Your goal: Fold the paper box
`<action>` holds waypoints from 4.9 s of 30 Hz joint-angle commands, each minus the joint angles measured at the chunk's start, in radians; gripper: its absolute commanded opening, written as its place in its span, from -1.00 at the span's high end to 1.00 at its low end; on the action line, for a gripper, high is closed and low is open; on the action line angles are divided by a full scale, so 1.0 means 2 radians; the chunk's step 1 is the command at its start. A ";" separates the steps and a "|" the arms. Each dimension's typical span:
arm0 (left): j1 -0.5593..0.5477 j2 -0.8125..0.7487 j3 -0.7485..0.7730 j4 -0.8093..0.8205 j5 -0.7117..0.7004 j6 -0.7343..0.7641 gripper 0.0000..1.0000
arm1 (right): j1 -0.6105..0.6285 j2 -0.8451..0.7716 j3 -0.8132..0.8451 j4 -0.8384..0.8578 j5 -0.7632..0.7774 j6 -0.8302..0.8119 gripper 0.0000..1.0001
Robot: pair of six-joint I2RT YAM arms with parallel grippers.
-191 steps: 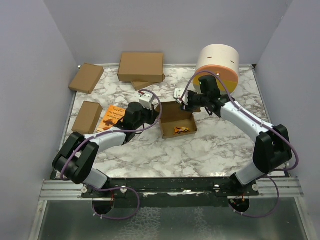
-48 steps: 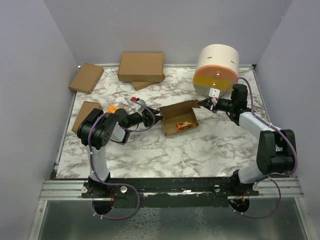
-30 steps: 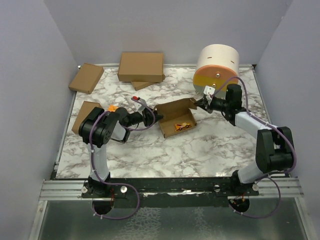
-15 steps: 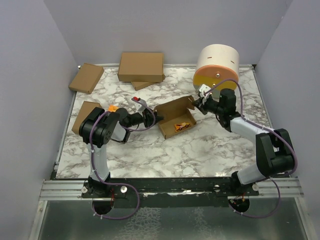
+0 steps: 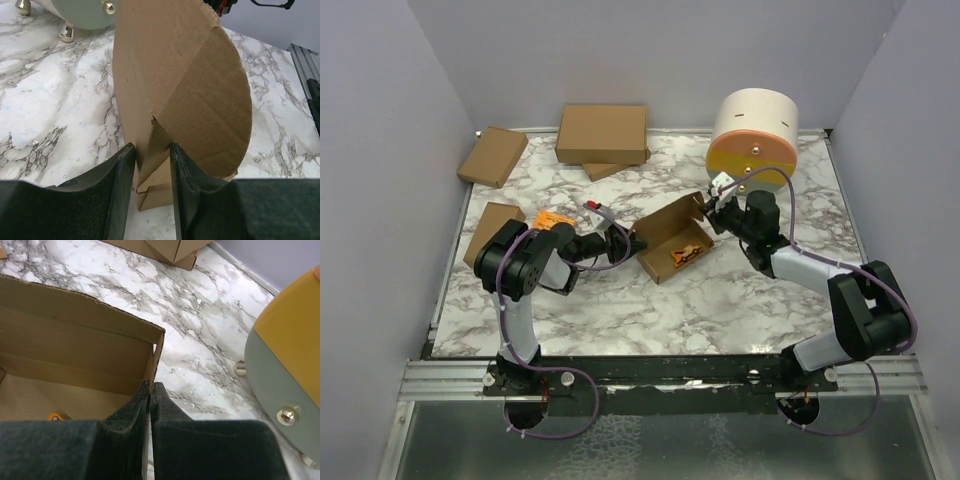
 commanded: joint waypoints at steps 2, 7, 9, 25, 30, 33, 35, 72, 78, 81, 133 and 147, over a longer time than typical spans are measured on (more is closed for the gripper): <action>-0.006 -0.020 -0.014 0.121 0.010 0.002 0.27 | 0.023 -0.006 -0.005 0.036 0.089 0.034 0.98; -0.009 -0.026 -0.023 0.121 0.006 0.004 0.27 | 0.030 -0.017 -0.006 0.010 0.075 0.037 0.98; -0.010 -0.026 -0.026 0.121 0.006 0.004 0.27 | 0.030 -0.024 -0.015 0.007 0.066 0.033 0.98; -0.020 -0.033 -0.033 0.121 0.005 0.004 0.27 | 0.036 -0.037 -0.043 -0.008 0.071 0.076 0.93; -0.022 -0.036 -0.036 0.121 0.006 0.005 0.27 | 0.037 -0.049 -0.058 -0.008 0.065 0.072 0.92; -0.024 -0.035 -0.038 0.121 0.006 0.005 0.27 | 0.037 -0.064 -0.070 -0.012 0.060 0.063 0.91; -0.025 -0.034 -0.040 0.121 0.007 0.006 0.27 | 0.037 -0.071 -0.076 -0.014 0.057 0.058 0.91; -0.032 -0.046 -0.065 0.120 0.006 0.005 0.18 | -0.006 -0.175 0.008 -0.323 -0.017 -0.141 0.52; -0.032 -0.041 -0.062 0.120 0.009 0.006 0.19 | -0.030 -0.179 0.094 -0.441 -0.146 -0.194 0.55; -0.031 -0.041 -0.063 0.117 0.010 0.008 0.20 | -0.032 -0.165 0.163 -0.473 -0.204 -0.175 0.54; -0.031 -0.287 -0.121 -0.225 -0.150 -0.003 0.08 | 0.034 0.101 0.242 -0.561 -0.160 -0.136 0.62; -0.101 -0.233 -0.022 -0.407 -0.253 -0.115 0.15 | 0.034 0.102 0.218 -0.552 -0.172 -0.142 0.52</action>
